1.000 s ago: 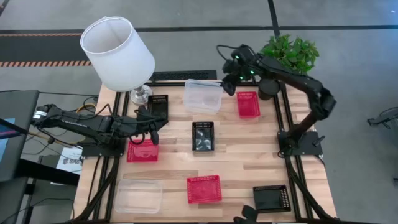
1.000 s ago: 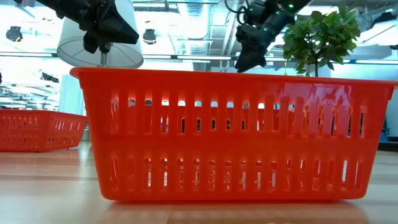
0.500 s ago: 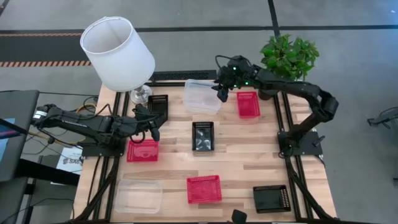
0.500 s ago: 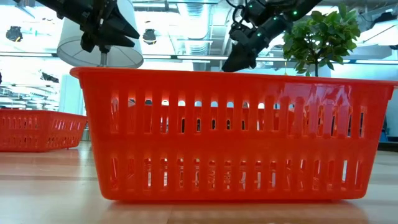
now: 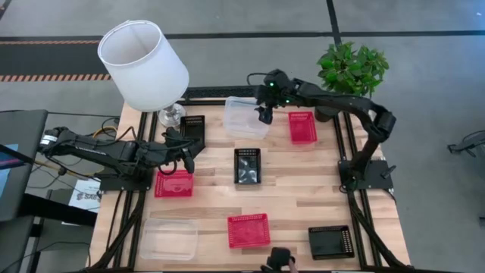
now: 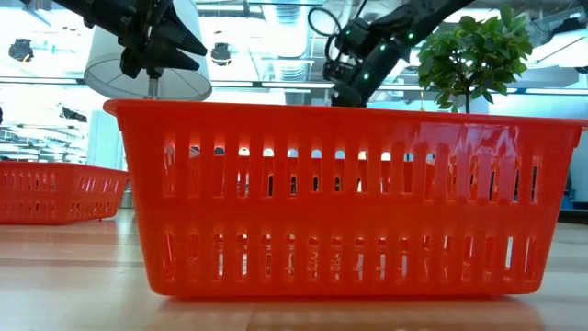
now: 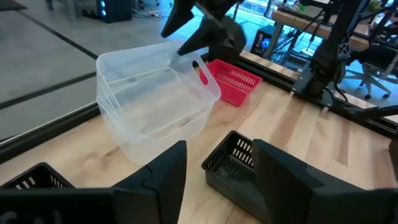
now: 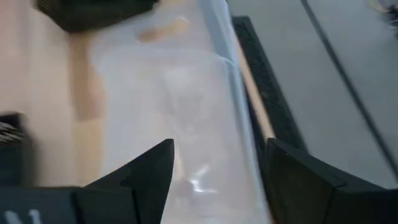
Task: Stack baskets by color
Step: Stack the middle transparent bin on the top transparent bin
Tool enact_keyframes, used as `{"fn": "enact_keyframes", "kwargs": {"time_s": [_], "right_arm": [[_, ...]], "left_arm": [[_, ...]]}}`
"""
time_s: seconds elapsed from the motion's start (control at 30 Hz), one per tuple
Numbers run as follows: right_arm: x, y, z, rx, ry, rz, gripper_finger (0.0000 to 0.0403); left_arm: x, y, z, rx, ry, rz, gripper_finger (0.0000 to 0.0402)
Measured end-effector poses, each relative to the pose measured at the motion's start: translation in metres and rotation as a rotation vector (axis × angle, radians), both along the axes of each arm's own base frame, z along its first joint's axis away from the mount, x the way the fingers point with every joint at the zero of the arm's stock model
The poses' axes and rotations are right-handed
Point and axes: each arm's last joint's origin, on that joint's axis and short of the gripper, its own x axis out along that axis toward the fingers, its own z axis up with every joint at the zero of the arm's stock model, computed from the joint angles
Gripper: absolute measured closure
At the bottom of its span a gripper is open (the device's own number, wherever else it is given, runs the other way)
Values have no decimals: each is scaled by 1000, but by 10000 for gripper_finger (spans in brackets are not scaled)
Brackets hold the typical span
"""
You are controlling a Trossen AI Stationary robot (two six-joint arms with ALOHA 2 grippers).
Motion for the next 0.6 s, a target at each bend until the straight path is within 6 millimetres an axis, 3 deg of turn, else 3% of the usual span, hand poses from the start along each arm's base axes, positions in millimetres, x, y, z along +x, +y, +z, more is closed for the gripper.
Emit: {"fn": "enact_keyframes", "kwargs": {"time_s": [0.33,0.47,0.6], "right_arm": [[7,-9,-11,-68,52,-14,150],[3,-14,-16,-41,67,-43,207],[3,-16,-14,-36,49,-64,299]], "left_arm": [[0,-2,-2,-55,4,-63,232],[0,-2,-2,-60,4,-63,232],[0,-2,-2,-60,4,-63,232]]}}
